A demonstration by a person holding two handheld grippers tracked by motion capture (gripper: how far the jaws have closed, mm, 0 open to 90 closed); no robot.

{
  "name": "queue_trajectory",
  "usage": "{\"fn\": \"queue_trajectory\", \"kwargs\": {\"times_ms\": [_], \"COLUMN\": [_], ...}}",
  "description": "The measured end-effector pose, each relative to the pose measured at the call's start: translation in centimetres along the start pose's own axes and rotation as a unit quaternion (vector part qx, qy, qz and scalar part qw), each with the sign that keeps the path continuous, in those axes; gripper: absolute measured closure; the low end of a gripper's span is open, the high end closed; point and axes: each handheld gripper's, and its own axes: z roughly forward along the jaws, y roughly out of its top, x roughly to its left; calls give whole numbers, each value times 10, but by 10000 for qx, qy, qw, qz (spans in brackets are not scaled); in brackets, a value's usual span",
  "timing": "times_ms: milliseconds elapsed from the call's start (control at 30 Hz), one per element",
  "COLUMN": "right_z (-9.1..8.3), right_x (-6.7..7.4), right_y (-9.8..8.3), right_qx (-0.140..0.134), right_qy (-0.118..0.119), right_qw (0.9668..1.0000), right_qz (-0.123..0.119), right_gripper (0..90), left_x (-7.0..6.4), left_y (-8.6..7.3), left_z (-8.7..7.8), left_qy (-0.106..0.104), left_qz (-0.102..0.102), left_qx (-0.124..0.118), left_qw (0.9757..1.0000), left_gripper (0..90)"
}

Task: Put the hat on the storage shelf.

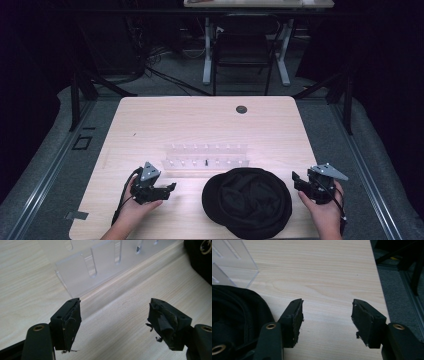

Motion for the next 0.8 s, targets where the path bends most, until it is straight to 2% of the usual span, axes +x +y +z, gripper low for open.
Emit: {"fn": "queue_trajectory", "kwargs": {"times_ms": [100,133,167,200,233,267,333,500,533,567,600,633,667,800], "right_z": [-2,-3,-3,-5,-5,-6,-8,-11,-14,-14,-16,-17,-18,-25], "right_x": [1,3,3,5,5,5,7,10,11,11,10,10,9,8], "right_y": [1,2,2,2,2,3,4,5,6,6,6,6,5,5], "right_qx": [22,150,150,199,199,316,331,364,365,365,419,452,469,617], "right_qy": [1,-8,-8,68,68,214,275,223,217,217,216,223,229,307], "right_qw": [10000,9998,9998,9995,9995,9985,9981,9980,9981,9981,9977,9973,9969,9954], "right_qz": [12,120,120,239,239,400,442,457,456,456,488,532,591,665], "right_gripper": [423,428,428,466,466,500,502,520,564,564,603,607,616,639], "left_x": [-2,-4,-4,-5,-5,-6,-7,-7,-6,-6,-6,-7,-7,-12], "left_y": [0,0,0,0,1,1,2,2,2,2,2,2,4,7], "left_z": [1,2,2,2,2,2,1,-2,-2,-2,0,0,0,-2], "left_qy": [-14,-56,-56,-93,-122,-94,-125,-220,-446,-446,-594,-539,-590,-602], "left_qz": [-51,-53,-53,-47,-42,18,-27,-20,-150,-150,-301,-313,-250,-275], "left_qx": [-7,45,45,50,75,29,46,-24,-120,-120,-49,-55,-36,-107], "left_qw": [10000,10000,10000,9999,9999,9999,9999,9998,9988,9988,9978,9980,9979,9978], "left_gripper": [262,263,284,301,301,304,330,386,400,424,426,426,427,437]}}
